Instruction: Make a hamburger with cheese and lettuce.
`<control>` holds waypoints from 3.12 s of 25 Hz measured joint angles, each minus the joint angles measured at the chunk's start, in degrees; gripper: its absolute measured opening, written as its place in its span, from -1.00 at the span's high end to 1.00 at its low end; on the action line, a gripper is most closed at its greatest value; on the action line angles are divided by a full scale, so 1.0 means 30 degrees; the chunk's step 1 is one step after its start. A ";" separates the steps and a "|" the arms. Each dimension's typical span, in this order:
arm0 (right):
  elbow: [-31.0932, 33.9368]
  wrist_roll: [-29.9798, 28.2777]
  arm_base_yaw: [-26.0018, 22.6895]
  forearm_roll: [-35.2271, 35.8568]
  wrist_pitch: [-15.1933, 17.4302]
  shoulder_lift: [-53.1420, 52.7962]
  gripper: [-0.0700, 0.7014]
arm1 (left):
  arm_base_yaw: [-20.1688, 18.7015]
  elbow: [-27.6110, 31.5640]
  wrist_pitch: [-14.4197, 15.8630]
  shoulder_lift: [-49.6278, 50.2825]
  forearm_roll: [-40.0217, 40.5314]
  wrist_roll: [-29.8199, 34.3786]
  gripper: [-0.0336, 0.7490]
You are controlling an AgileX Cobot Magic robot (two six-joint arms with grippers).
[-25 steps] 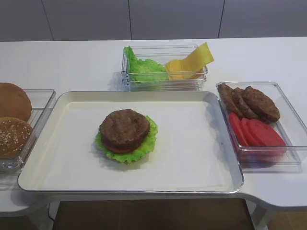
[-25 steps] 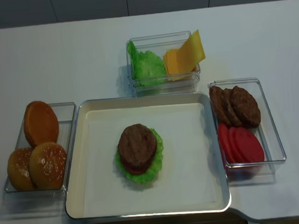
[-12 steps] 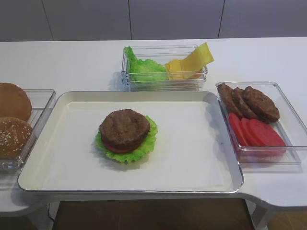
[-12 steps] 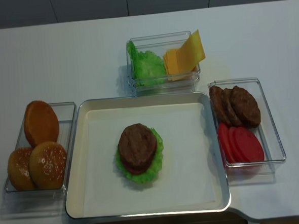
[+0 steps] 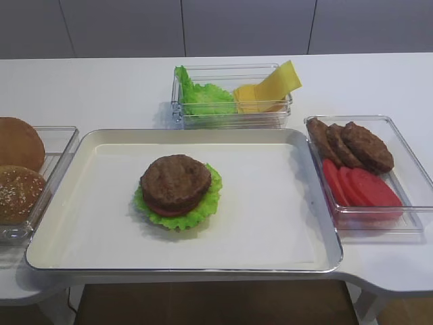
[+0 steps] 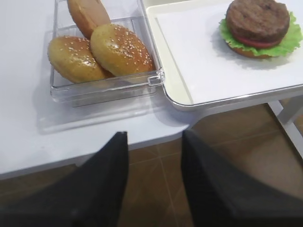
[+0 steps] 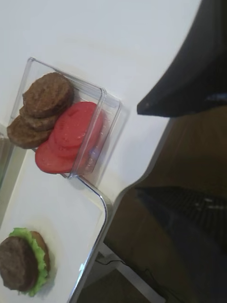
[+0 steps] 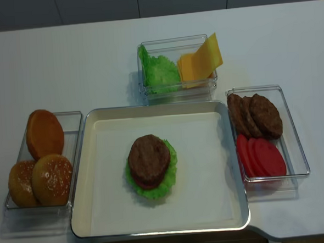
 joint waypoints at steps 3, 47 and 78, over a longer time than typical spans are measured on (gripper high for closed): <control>0.0172 -0.0125 0.0000 0.0124 0.0112 0.0000 -0.15 | 0.0000 0.0000 0.0000 0.0000 0.0000 0.0000 0.19; 0.0172 -0.0169 -0.6761 0.0188 0.0140 0.0000 -0.15 | 0.0000 0.0000 0.0000 0.0000 0.0000 0.0000 0.19; 0.0172 -0.0169 -0.6761 0.0188 0.0140 0.0000 -0.15 | 0.0000 0.0000 0.0000 0.0000 0.0000 0.0000 0.19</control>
